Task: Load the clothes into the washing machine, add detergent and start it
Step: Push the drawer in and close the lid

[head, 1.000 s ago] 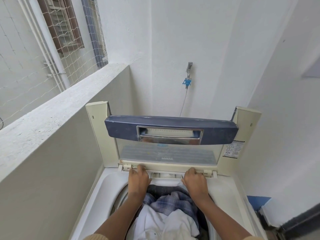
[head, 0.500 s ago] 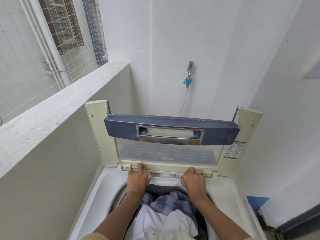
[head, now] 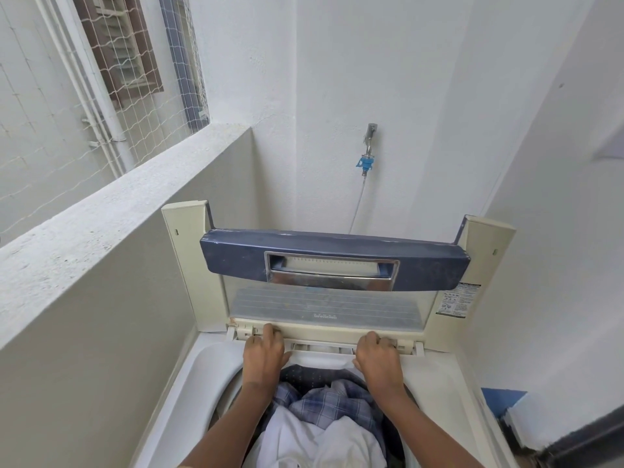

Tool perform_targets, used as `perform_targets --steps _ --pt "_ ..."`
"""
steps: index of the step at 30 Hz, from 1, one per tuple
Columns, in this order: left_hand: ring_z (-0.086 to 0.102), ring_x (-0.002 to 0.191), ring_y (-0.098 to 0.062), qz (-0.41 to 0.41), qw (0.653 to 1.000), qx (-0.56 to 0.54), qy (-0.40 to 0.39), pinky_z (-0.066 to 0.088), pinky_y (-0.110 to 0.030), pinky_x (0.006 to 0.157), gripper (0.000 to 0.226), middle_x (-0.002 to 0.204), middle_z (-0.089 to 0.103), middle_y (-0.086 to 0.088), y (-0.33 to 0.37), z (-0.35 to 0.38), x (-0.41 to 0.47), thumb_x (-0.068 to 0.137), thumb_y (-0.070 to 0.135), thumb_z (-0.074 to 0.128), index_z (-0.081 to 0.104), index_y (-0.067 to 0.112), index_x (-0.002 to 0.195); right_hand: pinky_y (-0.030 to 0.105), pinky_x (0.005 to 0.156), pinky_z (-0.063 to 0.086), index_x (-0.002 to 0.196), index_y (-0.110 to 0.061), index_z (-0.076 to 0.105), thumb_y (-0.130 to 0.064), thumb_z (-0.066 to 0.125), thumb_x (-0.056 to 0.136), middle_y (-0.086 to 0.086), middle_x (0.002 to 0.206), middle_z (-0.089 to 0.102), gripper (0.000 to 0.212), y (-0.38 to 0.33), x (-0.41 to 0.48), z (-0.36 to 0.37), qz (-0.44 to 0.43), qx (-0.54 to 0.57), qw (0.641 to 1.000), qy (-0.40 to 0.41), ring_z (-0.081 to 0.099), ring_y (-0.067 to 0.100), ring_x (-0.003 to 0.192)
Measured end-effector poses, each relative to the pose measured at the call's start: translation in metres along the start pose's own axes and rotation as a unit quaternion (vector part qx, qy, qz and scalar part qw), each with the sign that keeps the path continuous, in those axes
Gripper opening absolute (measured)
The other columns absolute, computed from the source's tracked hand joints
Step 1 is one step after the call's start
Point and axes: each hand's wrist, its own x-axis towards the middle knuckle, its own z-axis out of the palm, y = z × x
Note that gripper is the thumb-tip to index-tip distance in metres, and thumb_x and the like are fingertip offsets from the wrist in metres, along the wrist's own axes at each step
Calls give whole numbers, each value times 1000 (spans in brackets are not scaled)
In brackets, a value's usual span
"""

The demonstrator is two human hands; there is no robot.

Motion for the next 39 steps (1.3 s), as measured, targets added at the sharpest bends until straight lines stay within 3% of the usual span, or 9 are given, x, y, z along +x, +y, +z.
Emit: perform_targets --steps 10,19,27,33,36,39 --pt "50 46 -22 -25 1000 2 5 43 -32 46 48 64 53 -8 0 10 -2 47 44 88 56 12 63 32 42 45 59 -10 58 -19 93 35 7 59 51 44 5 -8 -3 -4 4 999 49 52 23 52" --pt "55 61 -23 -60 997 -49 29 50 -34 56 44 75 57 -8 2 13 -7 57 42 84 61 12 80 29 40 45 63 -11 58 -24 91 42 6 61 52 41 5 -10 -4 5 33 997 69 54 23 56" --pt "49 57 -24 -75 994 -68 40 43 -35 53 40 66 49 -6 6 15 -2 50 34 89 57 13 61 29 40 45 69 -9 57 -26 87 53 7 68 53 38 0 -12 1 31 69 996 39 55 25 64" --pt "51 58 -25 -56 996 -56 28 45 -34 55 38 66 51 -6 2 13 1 49 34 89 60 13 61 28 40 45 73 -10 56 -17 89 50 7 72 52 41 -2 -11 4 48 68 996 13 54 25 69" --pt "56 57 -24 -32 998 -39 31 53 -35 62 34 65 56 -5 -1 3 -4 38 19 89 63 14 59 29 40 47 69 -10 57 -13 89 47 8 69 52 39 1 -13 -4 34 67 997 9 55 25 65" --pt "65 64 -18 -5 998 -27 59 51 -43 90 29 70 65 2 -9 -2 -20 38 9 81 63 21 58 30 38 44 60 -8 61 -26 91 34 9 59 53 43 9 -18 -20 0 92 996 -20 53 25 52"
